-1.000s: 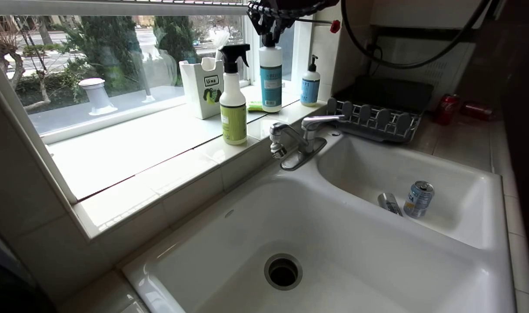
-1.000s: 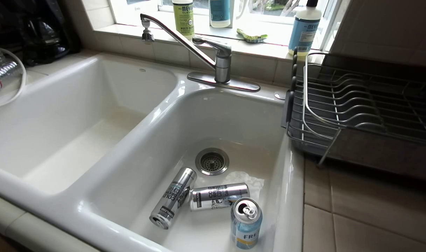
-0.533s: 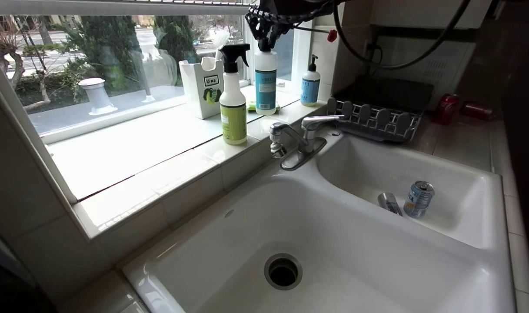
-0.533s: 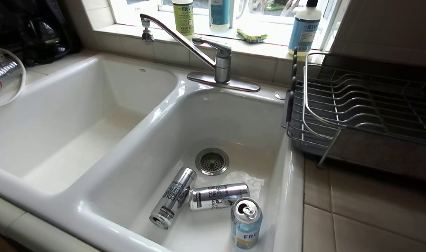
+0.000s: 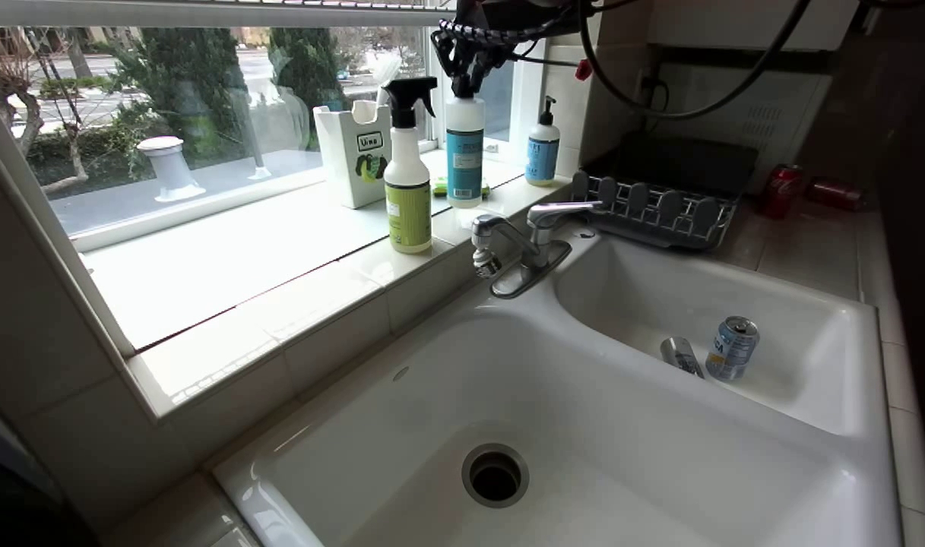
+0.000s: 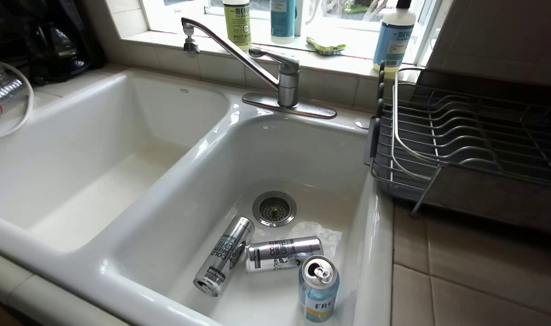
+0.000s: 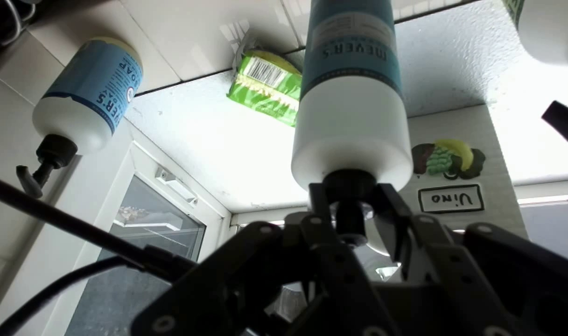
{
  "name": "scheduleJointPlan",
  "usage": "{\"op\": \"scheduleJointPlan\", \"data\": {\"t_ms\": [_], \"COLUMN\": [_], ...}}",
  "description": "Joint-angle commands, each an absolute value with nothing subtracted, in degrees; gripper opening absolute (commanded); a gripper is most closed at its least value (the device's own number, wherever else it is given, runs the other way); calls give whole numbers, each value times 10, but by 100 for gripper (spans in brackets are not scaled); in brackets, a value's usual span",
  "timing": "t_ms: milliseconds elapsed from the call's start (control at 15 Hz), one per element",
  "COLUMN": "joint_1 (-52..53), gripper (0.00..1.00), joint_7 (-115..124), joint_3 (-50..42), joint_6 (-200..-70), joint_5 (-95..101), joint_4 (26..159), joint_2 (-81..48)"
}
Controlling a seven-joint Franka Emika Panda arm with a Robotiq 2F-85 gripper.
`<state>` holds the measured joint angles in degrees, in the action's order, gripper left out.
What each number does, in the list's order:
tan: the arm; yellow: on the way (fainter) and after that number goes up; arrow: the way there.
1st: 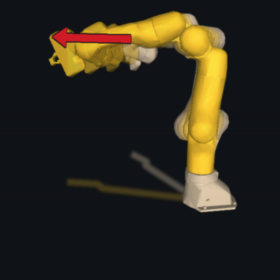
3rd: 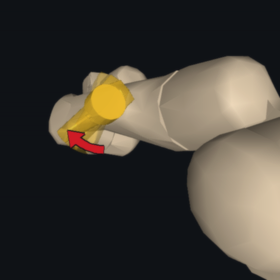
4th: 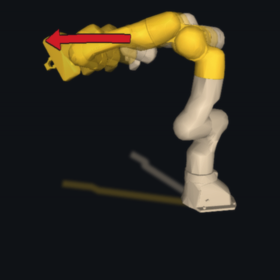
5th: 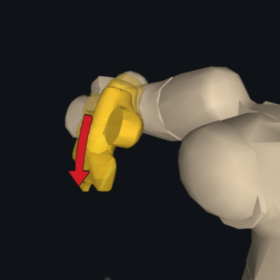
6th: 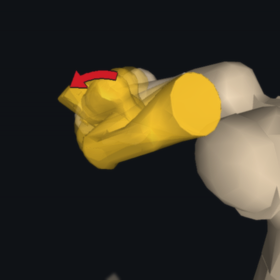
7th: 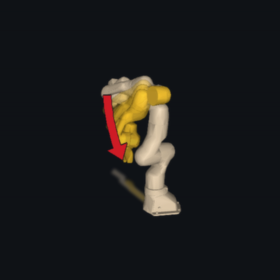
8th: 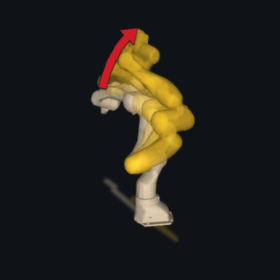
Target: Move the left bottle to the right
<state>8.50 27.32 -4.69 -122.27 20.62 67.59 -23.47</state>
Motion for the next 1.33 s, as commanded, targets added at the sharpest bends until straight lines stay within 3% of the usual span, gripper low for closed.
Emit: {"op": "scheduleJointPlan", "data": {"t_ms": [0, 133, 200, 1133, 1200, 1267], "joint_1": [85, 85, 85, 82, 81, 82], "gripper": [30, 30, 8, 8, 22, 55], "joint_7": [273, 273, 273, 279, 280, 279], "joint_3": [-47, -47, -47, -52, -52, -52], "joint_6": [-1223, -1223, -1223, -1287, -1292, -1293], "joint_5": [206, 206, 206, 216, 215, 217], "joint_4": [676, 676, 676, 756, 760, 762], "joint_2": [-235, -235, -235, -216, -215, -212]}}
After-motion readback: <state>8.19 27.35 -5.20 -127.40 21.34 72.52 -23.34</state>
